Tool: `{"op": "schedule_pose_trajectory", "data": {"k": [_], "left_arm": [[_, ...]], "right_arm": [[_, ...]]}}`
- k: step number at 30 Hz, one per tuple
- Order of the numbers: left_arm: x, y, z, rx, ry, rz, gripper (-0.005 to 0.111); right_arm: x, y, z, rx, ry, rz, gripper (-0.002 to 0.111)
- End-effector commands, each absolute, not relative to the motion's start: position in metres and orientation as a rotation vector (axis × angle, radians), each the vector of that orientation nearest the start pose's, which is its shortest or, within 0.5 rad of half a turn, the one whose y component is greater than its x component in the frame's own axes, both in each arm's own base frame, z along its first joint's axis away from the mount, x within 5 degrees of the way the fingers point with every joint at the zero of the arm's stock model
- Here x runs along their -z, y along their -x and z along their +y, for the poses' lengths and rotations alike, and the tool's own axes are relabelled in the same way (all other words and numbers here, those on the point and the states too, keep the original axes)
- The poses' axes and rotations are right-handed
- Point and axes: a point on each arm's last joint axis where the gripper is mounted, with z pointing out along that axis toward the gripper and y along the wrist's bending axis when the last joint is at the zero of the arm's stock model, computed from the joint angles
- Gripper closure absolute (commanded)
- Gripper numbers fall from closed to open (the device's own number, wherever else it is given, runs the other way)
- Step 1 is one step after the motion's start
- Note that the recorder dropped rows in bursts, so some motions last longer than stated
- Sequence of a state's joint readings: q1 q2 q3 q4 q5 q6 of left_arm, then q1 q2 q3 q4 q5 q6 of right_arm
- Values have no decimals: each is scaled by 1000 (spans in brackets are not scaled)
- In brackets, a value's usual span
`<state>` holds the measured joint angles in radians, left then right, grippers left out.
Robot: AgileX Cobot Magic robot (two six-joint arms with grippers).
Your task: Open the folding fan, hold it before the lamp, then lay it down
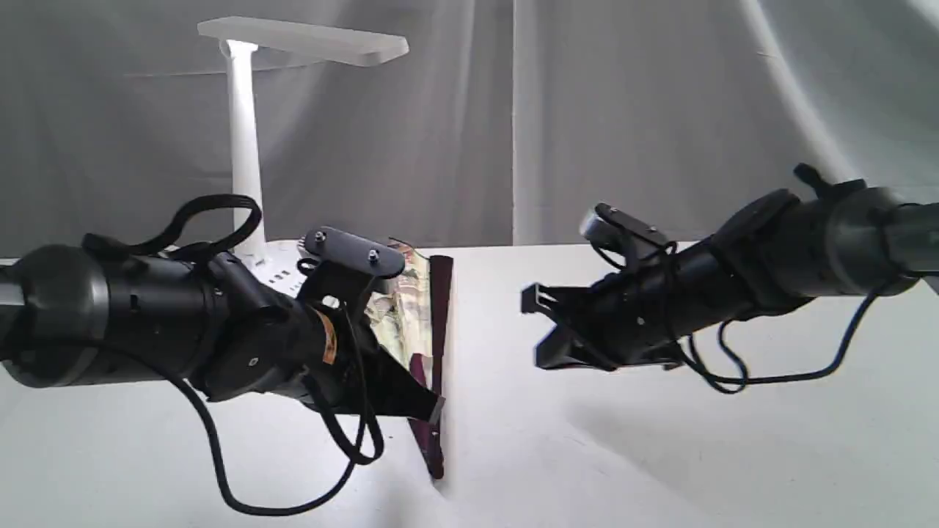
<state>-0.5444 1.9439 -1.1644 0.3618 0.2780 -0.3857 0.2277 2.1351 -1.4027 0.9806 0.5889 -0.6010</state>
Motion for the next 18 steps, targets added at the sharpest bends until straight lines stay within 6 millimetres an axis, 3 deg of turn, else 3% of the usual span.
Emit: {"op": "schedule_pose_trajectory", "data": {"k": [1, 4, 6, 11, 18], "left_arm": [[-163, -343, -198, 115, -571, 2458, 107], [-162, -343, -197, 109, -577, 2461, 107], [-163, -343, -198, 117, -579, 2449, 107], [-163, -344, -199, 130, -567, 2444, 107], [-160, -342, -198, 139, -567, 2443, 107]], "right_arm": [[-148, -437, 160, -1286, 100, 2412, 108], [-139, -447, 162, -1583, -4, 2294, 108], [-129, -451, 161, -1669, -69, 2261, 108], [-95, -450, 164, -1698, -151, 2306, 108], [-69, -449, 165, -1712, -204, 2318, 104]]}}
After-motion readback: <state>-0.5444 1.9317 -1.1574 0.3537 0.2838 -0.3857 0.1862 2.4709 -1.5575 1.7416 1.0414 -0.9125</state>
